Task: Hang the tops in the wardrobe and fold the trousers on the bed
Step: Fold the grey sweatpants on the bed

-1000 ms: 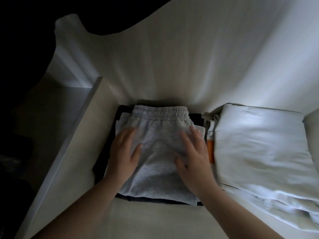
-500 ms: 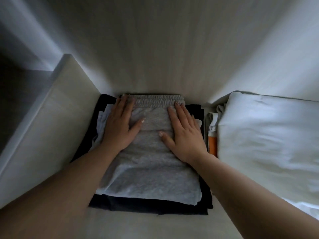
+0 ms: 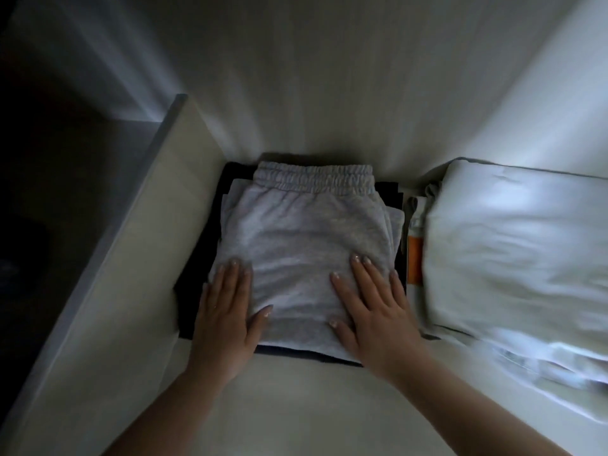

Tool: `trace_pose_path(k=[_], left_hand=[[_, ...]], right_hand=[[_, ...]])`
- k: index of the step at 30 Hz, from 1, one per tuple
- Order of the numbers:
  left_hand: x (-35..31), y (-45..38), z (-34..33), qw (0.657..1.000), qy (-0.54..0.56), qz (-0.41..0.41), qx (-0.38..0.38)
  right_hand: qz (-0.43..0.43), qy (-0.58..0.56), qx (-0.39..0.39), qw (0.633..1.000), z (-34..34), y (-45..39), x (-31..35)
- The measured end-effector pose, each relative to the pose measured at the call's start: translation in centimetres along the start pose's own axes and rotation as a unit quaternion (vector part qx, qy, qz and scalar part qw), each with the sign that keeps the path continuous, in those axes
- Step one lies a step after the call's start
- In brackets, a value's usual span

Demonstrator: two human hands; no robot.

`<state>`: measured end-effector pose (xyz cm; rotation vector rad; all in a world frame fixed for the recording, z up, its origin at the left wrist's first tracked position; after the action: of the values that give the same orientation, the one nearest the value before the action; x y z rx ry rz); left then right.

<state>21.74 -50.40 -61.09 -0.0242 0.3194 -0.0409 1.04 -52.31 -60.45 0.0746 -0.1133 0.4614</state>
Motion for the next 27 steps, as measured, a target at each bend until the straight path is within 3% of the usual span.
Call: trace_pose_path(k=[6, 10, 13, 15, 17, 23, 27], left_hand=[[2.1, -0.4, -1.7, 0.996, 0.038, 0.048, 0.067], [1.5, -0.4, 0.8, 0.972, 0.187, 0.119, 0.079], [0.3, 2.1, 3.5, 0.894, 0.371, 0.251, 0.021], [-1.7, 4.6, 5.7, 0.820, 0.494, 0.288, -0.019], [-4.3, 7.1, 8.8, 0.768, 0.564, 0.297, -0.060], [-10.7, 15.9, 20.5, 0.709, 0.618, 0.278, -0.194], [-12.0, 23.8, 26.6, 0.666, 0.631, 0.280, -0.283]], right_hand=[[-0.011, -0.008, 0.089, 0.996, -1.4, -0.7, -0.4], [-0.027, -0.002, 0.143, 0.989, 1.3, -0.4, -0.3], [-0.060, -0.093, 0.107, 0.988, 6.1, 0.9, 0.7], [-0.071, -0.197, 0.078, 0.975, 9.5, 2.4, 1.9], [-0.062, -0.279, 0.060, 0.956, 12.4, 4.1, 3.7], [0.023, -0.439, 0.039, 0.897, 21.1, 8.7, 10.4], [0.120, -0.453, 0.070, 0.881, 26.0, 13.3, 16.5]])
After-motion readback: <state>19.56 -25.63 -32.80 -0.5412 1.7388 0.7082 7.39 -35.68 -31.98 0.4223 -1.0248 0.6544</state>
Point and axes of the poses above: each hand's wrist, its own y-axis away from the middle knuckle, its own z-axis out of the back of the hand, x = y × z, the point moved 9 cm from there along -y, towards the middle knuckle, and after that the axes turned 7 degrees about y, right-handed, at the moved point
